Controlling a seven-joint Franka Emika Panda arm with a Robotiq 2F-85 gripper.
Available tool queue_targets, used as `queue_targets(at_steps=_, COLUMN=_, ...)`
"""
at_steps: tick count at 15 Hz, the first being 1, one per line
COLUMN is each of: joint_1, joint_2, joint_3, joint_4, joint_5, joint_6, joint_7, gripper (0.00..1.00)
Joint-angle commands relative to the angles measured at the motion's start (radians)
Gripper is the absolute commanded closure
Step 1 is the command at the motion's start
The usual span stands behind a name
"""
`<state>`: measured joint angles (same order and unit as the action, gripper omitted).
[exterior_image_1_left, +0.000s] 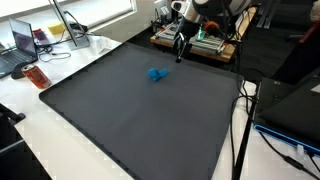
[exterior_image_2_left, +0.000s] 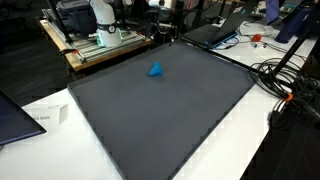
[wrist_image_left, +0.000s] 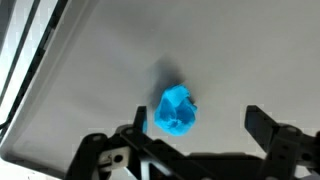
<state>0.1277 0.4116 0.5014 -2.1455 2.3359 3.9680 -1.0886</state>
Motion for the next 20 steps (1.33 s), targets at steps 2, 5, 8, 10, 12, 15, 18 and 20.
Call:
queue_targets(at_steps=2, joint_1=-0.085, joint_2=0.011, joint_3=0.010, joint_4=0.072, joint_5=0.125, joint_6=0.015, joint_7=-0.243, gripper=0.00)
queue_targets(at_steps=5, joint_1=-0.111, joint_2=0.008, joint_3=-0.001, joint_4=0.087, joint_5=0.148, joint_6=0.025, joint_7=-0.357, gripper=0.00)
queue_targets(at_steps=8, joint_1=-0.128, joint_2=0.014, joint_3=-0.013, joint_4=0.103, joint_5=0.141, joint_6=0.018, joint_7=-0.471, gripper=0.00)
queue_targets(at_steps=10, joint_1=-0.142, joint_2=0.022, joint_3=-0.023, joint_4=0.118, joint_5=0.138, joint_6=0.016, joint_7=-0.552, gripper=0.00)
queue_targets(at_steps=12, joint_1=-0.164, joint_2=0.036, joint_3=-0.030, joint_4=0.142, joint_5=0.147, joint_6=0.015, joint_7=-0.641, gripper=0.00)
queue_targets(at_steps=15, joint_1=-0.206, joint_2=0.069, joint_3=-0.035, joint_4=0.187, joint_5=0.157, joint_6=0.015, joint_7=-0.790, gripper=0.00)
queue_targets(at_steps=18, joint_1=-0.265, joint_2=0.124, joint_3=-0.033, joint_4=0.250, joint_5=0.187, joint_6=0.025, joint_7=-0.946, gripper=0.00)
queue_targets(at_steps=20, joint_1=-0.307, joint_2=0.164, joint_3=-0.025, joint_4=0.293, joint_5=0.216, joint_6=0.037, joint_7=-1.049, gripper=0.00)
